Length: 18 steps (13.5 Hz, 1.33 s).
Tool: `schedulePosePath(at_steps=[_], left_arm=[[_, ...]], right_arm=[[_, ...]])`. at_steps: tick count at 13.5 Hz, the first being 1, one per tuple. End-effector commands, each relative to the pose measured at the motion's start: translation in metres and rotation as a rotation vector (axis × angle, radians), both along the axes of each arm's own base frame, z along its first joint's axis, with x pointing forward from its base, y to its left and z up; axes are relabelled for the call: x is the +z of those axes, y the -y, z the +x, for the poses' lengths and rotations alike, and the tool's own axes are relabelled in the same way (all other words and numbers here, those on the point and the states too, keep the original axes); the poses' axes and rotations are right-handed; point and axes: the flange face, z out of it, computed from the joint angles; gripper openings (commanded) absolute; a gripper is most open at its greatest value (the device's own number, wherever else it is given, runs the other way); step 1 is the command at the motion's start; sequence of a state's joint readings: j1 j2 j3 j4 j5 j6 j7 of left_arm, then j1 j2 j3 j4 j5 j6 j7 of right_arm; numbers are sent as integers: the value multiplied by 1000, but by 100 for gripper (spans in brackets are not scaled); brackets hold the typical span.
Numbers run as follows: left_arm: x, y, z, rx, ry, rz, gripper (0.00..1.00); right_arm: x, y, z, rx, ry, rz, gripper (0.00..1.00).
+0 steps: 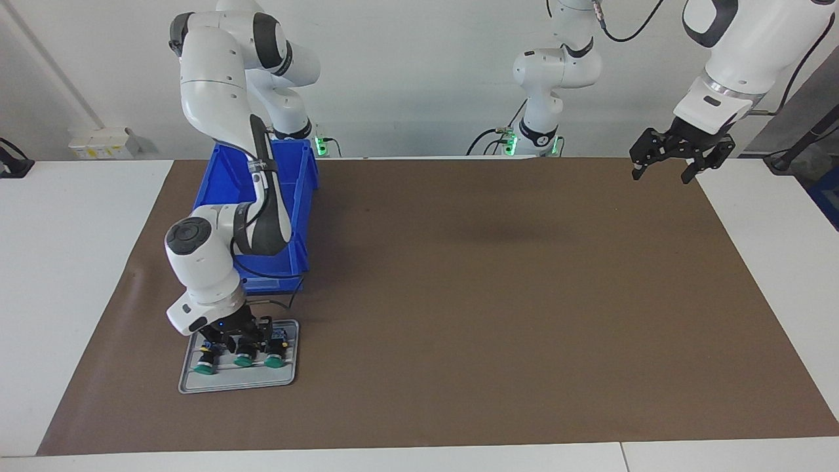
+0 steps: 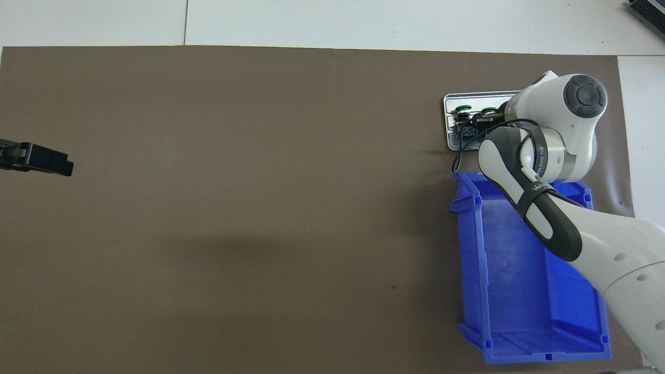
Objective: Place and press button with both arms
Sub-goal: 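Reach the right gripper to the metal tray and grasp the middle button, then carry the button with the right gripper to the table center and release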
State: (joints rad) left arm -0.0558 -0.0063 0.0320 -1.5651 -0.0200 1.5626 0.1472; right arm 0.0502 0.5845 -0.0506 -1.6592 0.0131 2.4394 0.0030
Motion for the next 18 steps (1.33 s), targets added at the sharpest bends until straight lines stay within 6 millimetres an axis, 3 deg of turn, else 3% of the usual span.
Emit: schedulePosePath(at_steps=[1, 3, 6, 11, 13, 17, 18], left_arm=[[1, -1, -8, 12, 5, -7, 100], [1, -2, -8, 12, 4, -7, 100], [1, -2, -8, 13, 4, -7, 100], [1, -2, -8, 13, 4, -7, 100], [1, -2, -8, 13, 4, -7, 100], [1, -1, -8, 12, 4, -7, 100], [1, -1, -8, 10, 4, -7, 100]], right_arm=[[10, 4, -5, 5, 8, 13, 0], [37, -2, 7, -12, 1, 21, 0], [97, -12, 24, -289, 2, 82, 0], [167, -85, 19, -781, 87, 246, 0], [184, -127, 9, -1014, 92, 324, 0], [177, -252, -35, -1362, 17, 424, 0], [173, -274, -45, -1412, 0, 431, 0]])
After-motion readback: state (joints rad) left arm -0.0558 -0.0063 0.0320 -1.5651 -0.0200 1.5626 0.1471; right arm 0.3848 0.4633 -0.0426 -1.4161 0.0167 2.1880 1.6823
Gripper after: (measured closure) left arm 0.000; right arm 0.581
